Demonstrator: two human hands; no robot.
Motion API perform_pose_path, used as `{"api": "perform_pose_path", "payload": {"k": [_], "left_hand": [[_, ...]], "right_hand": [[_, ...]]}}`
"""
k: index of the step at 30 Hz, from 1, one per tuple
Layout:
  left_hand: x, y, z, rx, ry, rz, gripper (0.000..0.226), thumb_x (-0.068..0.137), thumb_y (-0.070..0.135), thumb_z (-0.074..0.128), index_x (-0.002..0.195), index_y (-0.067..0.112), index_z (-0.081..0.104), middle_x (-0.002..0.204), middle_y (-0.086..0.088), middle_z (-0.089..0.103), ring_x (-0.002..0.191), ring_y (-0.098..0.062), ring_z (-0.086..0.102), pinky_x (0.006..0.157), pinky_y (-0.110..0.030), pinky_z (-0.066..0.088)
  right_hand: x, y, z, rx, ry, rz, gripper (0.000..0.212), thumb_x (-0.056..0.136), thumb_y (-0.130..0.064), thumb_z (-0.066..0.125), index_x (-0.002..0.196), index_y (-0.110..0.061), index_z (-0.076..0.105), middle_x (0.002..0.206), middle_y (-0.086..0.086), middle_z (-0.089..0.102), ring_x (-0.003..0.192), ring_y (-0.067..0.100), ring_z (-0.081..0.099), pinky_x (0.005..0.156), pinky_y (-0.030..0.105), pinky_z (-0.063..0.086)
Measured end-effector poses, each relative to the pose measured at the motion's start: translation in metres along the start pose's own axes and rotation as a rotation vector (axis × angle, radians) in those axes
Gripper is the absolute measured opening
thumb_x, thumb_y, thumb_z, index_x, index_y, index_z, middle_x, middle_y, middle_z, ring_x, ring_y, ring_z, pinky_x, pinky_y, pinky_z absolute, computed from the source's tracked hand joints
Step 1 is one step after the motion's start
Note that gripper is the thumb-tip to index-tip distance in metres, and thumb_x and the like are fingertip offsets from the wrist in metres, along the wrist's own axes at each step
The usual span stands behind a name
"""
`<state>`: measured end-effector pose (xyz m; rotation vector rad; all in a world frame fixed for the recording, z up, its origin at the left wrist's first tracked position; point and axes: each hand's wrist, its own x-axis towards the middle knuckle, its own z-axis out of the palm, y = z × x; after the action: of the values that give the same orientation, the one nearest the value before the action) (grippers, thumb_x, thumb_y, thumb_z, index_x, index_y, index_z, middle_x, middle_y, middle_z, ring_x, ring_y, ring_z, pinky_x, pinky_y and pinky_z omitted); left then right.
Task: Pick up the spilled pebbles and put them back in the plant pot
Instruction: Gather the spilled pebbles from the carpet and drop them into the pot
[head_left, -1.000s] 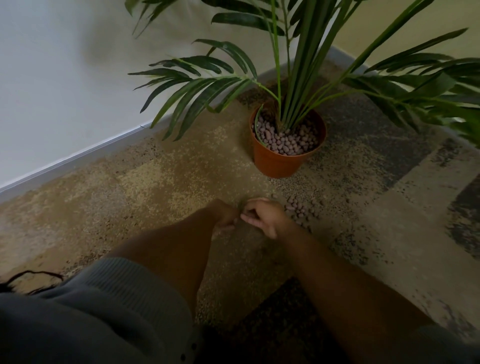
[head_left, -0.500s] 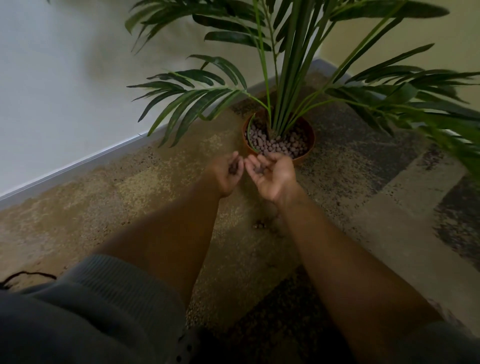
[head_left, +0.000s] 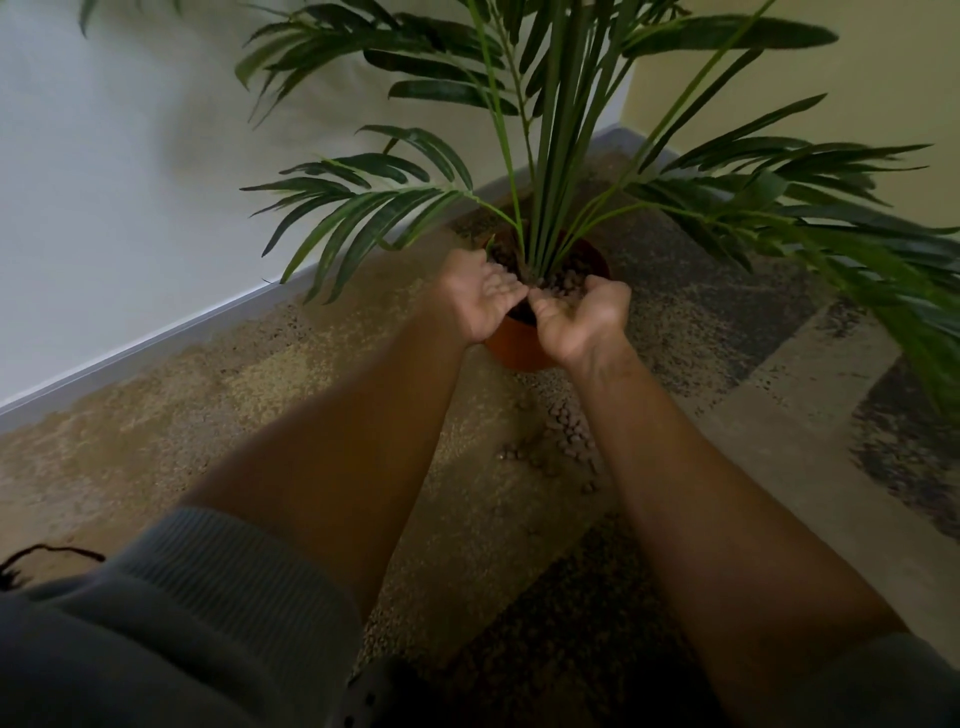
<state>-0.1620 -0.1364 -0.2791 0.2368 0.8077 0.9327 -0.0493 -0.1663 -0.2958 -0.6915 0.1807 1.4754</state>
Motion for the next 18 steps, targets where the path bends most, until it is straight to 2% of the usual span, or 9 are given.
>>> {"api": "perform_pose_path", "payload": {"k": [3, 5, 9, 11, 13, 16, 18], "left_hand": [[0.005, -0.005, -0.011, 0.027, 0.030, 0.022, 0.051, 0.105, 0.024, 0.024, 0.149, -0.002, 0.026, 0.151, -0.019, 0.038, 0.141, -0.029, 0.036, 0.116, -0.038, 0.032], [0.005, -0.010, -0.023, 0.073, 0.057, 0.037, 0.048, 0.105, 0.025, 0.025, 0.147, 0.004, 0.035, 0.146, -0.012, 0.046, 0.136, -0.022, 0.044, 0.109, -0.032, 0.040], [0.001, -0.023, -0.045, 0.246, 0.204, 0.061, 0.043, 0.104, 0.026, 0.027, 0.141, 0.014, 0.046, 0.137, -0.002, 0.056, 0.122, -0.014, 0.055, 0.090, -0.022, 0.047], [0.003, -0.033, -0.057, 0.356, 0.256, 0.052, 0.041, 0.104, 0.025, 0.029, 0.139, 0.015, 0.049, 0.133, -0.002, 0.059, 0.120, -0.013, 0.058, 0.082, -0.020, 0.048], [0.008, -0.044, -0.068, 0.491, 0.288, 0.030, 0.036, 0.103, 0.023, 0.035, 0.134, 0.014, 0.051, 0.122, -0.003, 0.063, 0.105, -0.011, 0.063, 0.072, -0.017, 0.048], [0.015, -0.061, -0.087, 0.765, 0.307, 0.000, 0.021, 0.099, 0.016, 0.044, 0.113, 0.018, 0.059, 0.092, -0.001, 0.062, 0.073, -0.007, 0.056, 0.062, -0.018, 0.045], [0.015, -0.072, -0.098, 0.955, 0.265, -0.019, 0.014, 0.098, 0.015, 0.049, 0.094, 0.018, 0.061, 0.085, -0.003, 0.060, 0.071, -0.011, 0.055, 0.063, -0.022, 0.046]], "right_hand": [[-0.005, 0.003, -0.004, -0.077, 0.019, 0.024, 0.051, 0.102, -0.019, 0.028, 0.148, 0.003, 0.027, 0.151, 0.026, 0.035, 0.140, 0.034, 0.038, 0.117, 0.042, 0.032], [-0.011, 0.006, -0.008, -0.202, 0.020, 0.045, 0.046, 0.102, -0.015, 0.030, 0.142, 0.006, 0.035, 0.143, 0.027, 0.044, 0.133, 0.034, 0.047, 0.113, 0.040, 0.040], [-0.014, 0.012, -0.023, -0.475, 0.019, 0.131, 0.038, 0.098, -0.008, 0.032, 0.131, 0.006, 0.045, 0.124, 0.027, 0.058, 0.116, 0.033, 0.060, 0.092, 0.035, 0.055], [-0.013, 0.017, -0.035, -0.603, 0.042, 0.175, 0.035, 0.099, -0.008, 0.034, 0.130, 0.004, 0.045, 0.122, 0.024, 0.060, 0.109, 0.030, 0.064, 0.080, 0.030, 0.059], [-0.012, 0.022, -0.048, -0.725, 0.078, 0.193, 0.033, 0.099, -0.008, 0.038, 0.128, 0.003, 0.049, 0.120, 0.021, 0.063, 0.101, 0.025, 0.066, 0.071, 0.027, 0.060], [-0.015, 0.031, -0.068, -1.031, 0.128, 0.178, 0.027, 0.096, -0.007, 0.047, 0.120, -0.004, 0.059, 0.117, 0.015, 0.066, 0.098, 0.020, 0.066, 0.073, 0.026, 0.058], [-0.013, 0.036, -0.084, -1.400, 0.134, 0.093, 0.027, 0.094, -0.011, 0.052, 0.118, -0.003, 0.063, 0.119, 0.016, 0.067, 0.104, 0.026, 0.065, 0.083, 0.033, 0.057]]}}
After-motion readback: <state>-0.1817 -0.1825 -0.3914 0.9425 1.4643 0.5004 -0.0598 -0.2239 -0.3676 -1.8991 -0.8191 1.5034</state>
